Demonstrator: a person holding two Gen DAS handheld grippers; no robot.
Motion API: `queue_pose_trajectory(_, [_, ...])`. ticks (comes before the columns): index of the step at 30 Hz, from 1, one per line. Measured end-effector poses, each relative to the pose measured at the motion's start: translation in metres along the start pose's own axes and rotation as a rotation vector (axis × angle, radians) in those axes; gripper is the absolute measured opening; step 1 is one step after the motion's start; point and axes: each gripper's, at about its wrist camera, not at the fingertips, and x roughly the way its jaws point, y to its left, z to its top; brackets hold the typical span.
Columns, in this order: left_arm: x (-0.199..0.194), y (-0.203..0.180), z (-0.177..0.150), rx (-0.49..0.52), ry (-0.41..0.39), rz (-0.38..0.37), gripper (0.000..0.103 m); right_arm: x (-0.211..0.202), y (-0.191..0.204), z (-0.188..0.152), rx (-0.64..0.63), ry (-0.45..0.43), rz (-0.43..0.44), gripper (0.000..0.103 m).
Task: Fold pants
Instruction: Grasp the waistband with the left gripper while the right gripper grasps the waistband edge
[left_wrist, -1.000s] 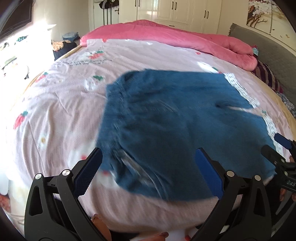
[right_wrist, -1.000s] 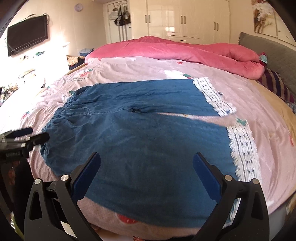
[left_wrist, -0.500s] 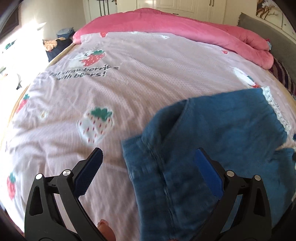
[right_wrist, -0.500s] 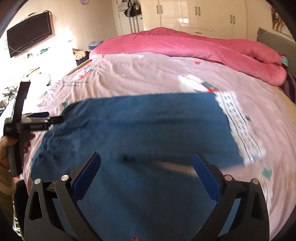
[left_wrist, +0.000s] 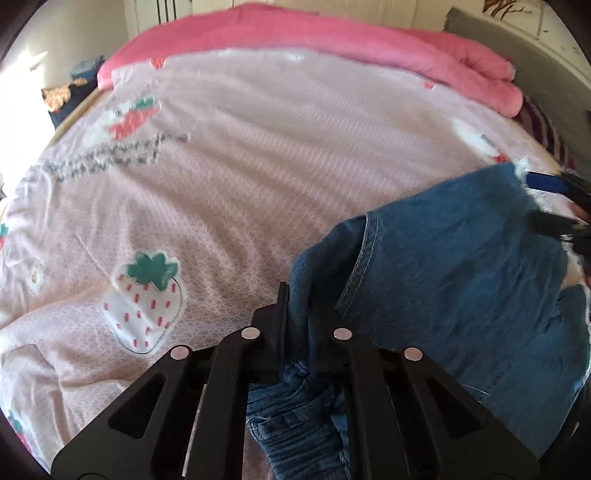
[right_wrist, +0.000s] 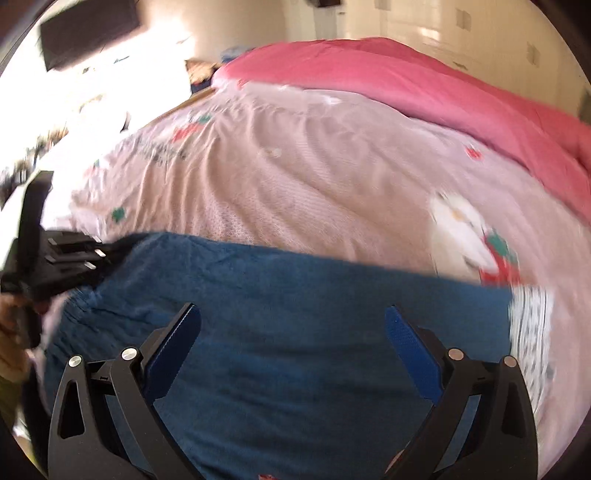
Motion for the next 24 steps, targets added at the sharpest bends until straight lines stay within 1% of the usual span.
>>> queue_pose_trajectory(1, [-0.01, 0.0, -0.001, 0.002, -0.031, -0.016, 0.002, 0.005, 0.005, 0.004, -0.045, 0.012, -0.013, 0.099])
queue_pose_trajectory(3, [-0.024, -0.001, -0.003, 0.009, -0.066, -0.046, 0.002, 0.016, 0.014, 0.013, -0.15, 0.033, -0.058, 0.099])
queue_pose_trajectory(4, [-0.035, -0.001, -0.005, 0.017, -0.091, -0.06, 0.002, 0.023, 0.021, 0.019, -0.218, 0.043, -0.078, 0.099])
queue_pose_trajectory(5, [-0.043, -0.003, -0.006, 0.03, -0.109, -0.07, 0.002, 0.028, 0.025, 0.022, -0.26, 0.053, -0.085, 0.099])
queue_pose_trajectory(6, [-0.051, -0.005, -0.008, 0.043, -0.124, -0.071, 0.002, 0.033, 0.03, 0.026, -0.302, 0.063, -0.089, 0.099])
queue_pose_trajectory(9, [-0.069, -0.014, -0.011, 0.078, -0.164, -0.075, 0.002, 0.04, 0.042, 0.031, -0.41, 0.074, -0.05, 0.098])
queue_pose_trajectory(10, [-0.075, -0.017, -0.011, 0.092, -0.175, -0.073, 0.002, 0.04, 0.05, 0.033, -0.461, 0.075, -0.037, 0.089])
queue_pose_trajectory(11, [-0.078, -0.02, -0.012, 0.102, -0.182, -0.072, 0.002, 0.039, 0.053, 0.034, -0.481, 0.077, -0.027, 0.074])
queue_pose_trajectory(12, [-0.082, -0.022, -0.013, 0.113, -0.189, -0.069, 0.002, 0.037, 0.056, 0.035, -0.492, 0.081, -0.007, 0.035])
queue_pose_trajectory(13, [-0.084, -0.025, -0.014, 0.123, -0.196, -0.064, 0.002, 0.033, 0.058, 0.035, -0.486, 0.086, 0.017, 0.014])
queue_pose_trajectory(15, [-0.088, -0.029, -0.016, 0.134, -0.212, -0.04, 0.002, 0.016, 0.062, 0.028, -0.509, 0.046, 0.014, 0.005])
queue_pose_trajectory(16, [-0.089, -0.027, -0.017, 0.135, -0.217, -0.028, 0.002, 0.01, 0.062, 0.026, -0.506, 0.034, 0.008, 0.004])
queue_pose_trajectory(19, [-0.094, -0.026, -0.022, 0.119, -0.25, -0.028, 0.002, -0.019, 0.066, 0.012, -0.493, -0.028, -0.016, 0.004])
queue_pose_trajectory(21, [-0.1, -0.027, -0.028, 0.11, -0.28, -0.032, 0.002, -0.045, 0.074, -0.005, -0.49, -0.069, -0.033, 0.004])
queue_pose_trajectory(24, [-0.111, -0.036, -0.04, 0.133, -0.333, -0.018, 0.002, -0.076, 0.088, -0.027, -0.484, -0.119, -0.059, 0.004])
